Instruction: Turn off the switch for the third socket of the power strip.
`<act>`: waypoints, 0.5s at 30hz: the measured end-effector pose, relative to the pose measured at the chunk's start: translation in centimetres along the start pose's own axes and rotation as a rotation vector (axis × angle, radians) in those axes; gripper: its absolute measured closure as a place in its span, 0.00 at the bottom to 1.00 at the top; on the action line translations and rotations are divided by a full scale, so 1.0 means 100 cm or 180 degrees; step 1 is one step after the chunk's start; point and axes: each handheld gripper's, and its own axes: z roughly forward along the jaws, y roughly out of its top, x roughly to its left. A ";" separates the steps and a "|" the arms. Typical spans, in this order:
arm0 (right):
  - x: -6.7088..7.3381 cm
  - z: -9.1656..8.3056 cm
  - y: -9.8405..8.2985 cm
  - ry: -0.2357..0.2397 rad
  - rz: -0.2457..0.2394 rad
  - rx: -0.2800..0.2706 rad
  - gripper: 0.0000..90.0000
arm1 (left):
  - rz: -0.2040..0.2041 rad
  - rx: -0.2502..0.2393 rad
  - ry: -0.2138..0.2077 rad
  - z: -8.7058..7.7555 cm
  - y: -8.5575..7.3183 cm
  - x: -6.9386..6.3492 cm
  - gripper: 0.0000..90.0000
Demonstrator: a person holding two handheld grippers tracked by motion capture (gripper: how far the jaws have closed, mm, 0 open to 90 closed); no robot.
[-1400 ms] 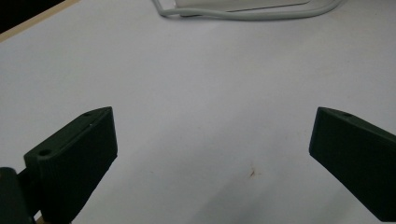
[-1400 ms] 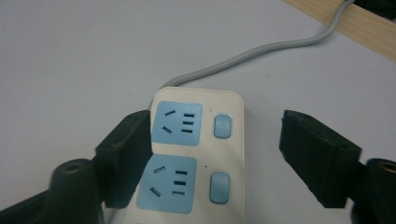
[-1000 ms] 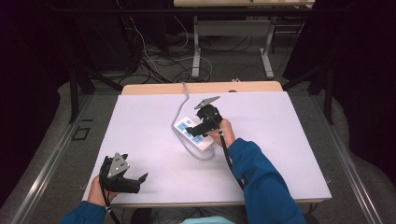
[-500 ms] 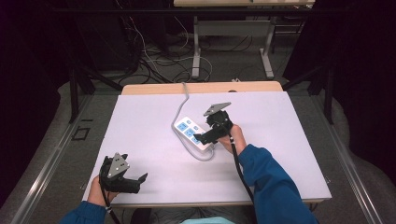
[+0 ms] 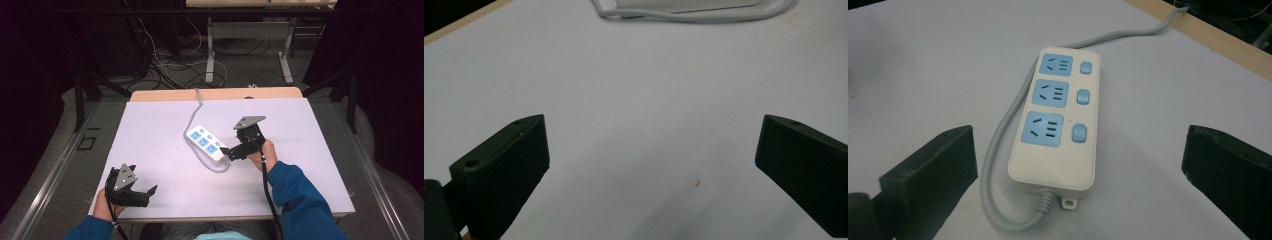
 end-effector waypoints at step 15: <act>0.001 -0.044 -0.031 -0.0191 0.0050 -0.0096 0.01 | -0.0006 -0.0012 -0.0017 -0.001 0.000 -0.001 0.01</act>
